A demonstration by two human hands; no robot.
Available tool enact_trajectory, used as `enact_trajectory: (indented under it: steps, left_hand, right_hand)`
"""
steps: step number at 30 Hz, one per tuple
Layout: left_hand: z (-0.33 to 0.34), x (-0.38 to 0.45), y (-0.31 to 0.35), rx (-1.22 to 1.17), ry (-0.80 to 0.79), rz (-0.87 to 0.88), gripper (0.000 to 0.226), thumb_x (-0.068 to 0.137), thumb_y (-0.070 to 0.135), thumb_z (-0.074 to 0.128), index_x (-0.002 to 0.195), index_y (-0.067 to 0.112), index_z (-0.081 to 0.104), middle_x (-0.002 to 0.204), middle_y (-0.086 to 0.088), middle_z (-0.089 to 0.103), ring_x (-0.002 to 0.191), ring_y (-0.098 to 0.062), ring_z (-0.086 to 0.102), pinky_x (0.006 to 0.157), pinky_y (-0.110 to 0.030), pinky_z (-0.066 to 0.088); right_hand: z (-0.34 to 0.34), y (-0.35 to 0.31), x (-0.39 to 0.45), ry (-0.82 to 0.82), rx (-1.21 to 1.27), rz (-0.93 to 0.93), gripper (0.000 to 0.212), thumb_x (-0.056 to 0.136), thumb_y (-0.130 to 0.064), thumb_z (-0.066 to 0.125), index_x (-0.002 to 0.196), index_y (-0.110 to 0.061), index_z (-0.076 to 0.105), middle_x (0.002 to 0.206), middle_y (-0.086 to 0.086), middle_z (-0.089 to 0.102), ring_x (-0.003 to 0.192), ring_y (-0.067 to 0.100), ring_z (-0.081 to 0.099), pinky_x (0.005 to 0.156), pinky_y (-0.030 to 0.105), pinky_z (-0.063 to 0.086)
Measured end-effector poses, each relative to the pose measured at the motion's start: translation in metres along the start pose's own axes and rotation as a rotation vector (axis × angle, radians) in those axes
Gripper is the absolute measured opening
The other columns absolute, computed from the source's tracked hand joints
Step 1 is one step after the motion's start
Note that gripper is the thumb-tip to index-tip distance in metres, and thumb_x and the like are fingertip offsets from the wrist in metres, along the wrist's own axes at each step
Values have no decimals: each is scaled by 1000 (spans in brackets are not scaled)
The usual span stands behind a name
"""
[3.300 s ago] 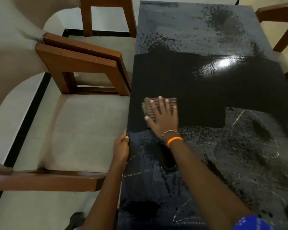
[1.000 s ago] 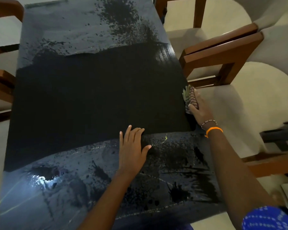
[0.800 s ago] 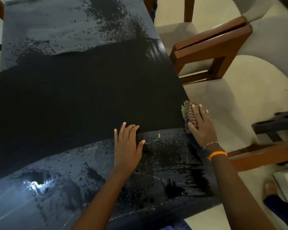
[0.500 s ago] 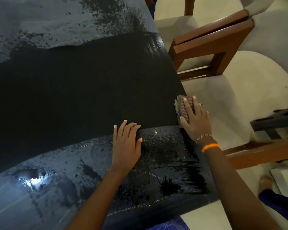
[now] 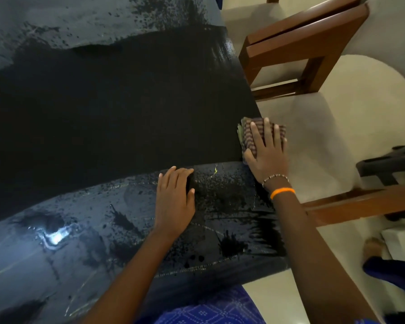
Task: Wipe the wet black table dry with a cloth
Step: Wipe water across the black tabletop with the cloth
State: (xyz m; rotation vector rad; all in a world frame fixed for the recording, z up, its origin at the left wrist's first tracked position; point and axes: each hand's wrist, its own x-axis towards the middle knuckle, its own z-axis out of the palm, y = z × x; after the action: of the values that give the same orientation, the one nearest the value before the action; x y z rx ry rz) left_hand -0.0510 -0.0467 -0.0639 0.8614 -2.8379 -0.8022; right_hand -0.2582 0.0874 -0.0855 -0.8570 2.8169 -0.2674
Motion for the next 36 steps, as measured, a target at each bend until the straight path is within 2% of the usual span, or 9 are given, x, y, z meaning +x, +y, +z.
enact_trajectory:
  steps: [4,10,15,18,22,27,31,33,36]
  left_hand:
    - [0,-6,-7,-9,12,3,41,87,8,54,128,12,50,132,-7,51,134,-27,34,115,-44,14]
    - [-6,-18,-22,-70,56,-11,41,88,5,51,128,10,49,132,-8,50,135,-27,33,116,-44,14]
    - [-18,-30,-39,-76,69,11,41,86,5,54,127,11,51,131,-6,52,134,-27,34,116,-47,16]
    - [-27,-38,-51,-68,90,-9,43,86,5,56,127,11,50,131,-7,52,135,-27,34,116,-46,11]
    - [-46,-50,-73,-71,140,-80,47,84,1,54,129,12,48,131,-10,51,131,-27,36,117,-47,9]
    - [-63,-72,-109,-14,177,-168,54,79,-7,52,130,10,44,129,-12,50,128,-30,39,116,-50,9]
    - [-67,-87,-125,22,159,-190,53,80,-6,54,129,10,46,128,-14,51,129,-33,40,115,-51,10]
    - [-67,-90,-129,27,149,-171,51,80,-3,56,129,10,47,127,-14,52,129,-33,41,115,-52,11]
    - [-72,-92,-134,8,156,-149,48,83,3,57,129,12,48,129,-11,52,132,-30,38,115,-47,8]
  right_hand:
    - [5,14,-61,36,-52,46,70,81,-49,25,147,-24,23,156,11,17,142,35,18,112,55,21]
    - [2,22,-76,24,-193,1,70,77,-51,34,139,-20,35,153,12,26,142,36,17,111,59,2]
    - [-1,6,-50,-16,-174,-38,78,76,-52,27,147,-21,21,157,13,12,144,36,8,115,57,8]
    - [10,-39,-50,-14,-92,-60,79,76,-50,25,149,-21,16,157,14,7,145,36,2,116,53,8]
    - [38,-141,-60,-29,-22,-168,79,76,-47,26,149,-21,12,157,14,5,145,35,1,116,49,4]
    - [65,-241,-69,-94,-11,-417,75,84,-40,43,149,-20,12,158,10,3,146,30,-1,117,48,0]
    - [65,-230,-66,-34,-126,-516,75,78,-51,31,147,-24,23,157,5,17,145,29,14,113,57,1]
    - [60,-205,-61,12,-154,-463,75,75,-52,34,145,-27,27,155,3,23,143,30,20,112,60,4]
    - [49,-161,-55,47,-183,-270,76,74,-54,31,146,-29,23,156,2,21,144,31,18,110,63,8]
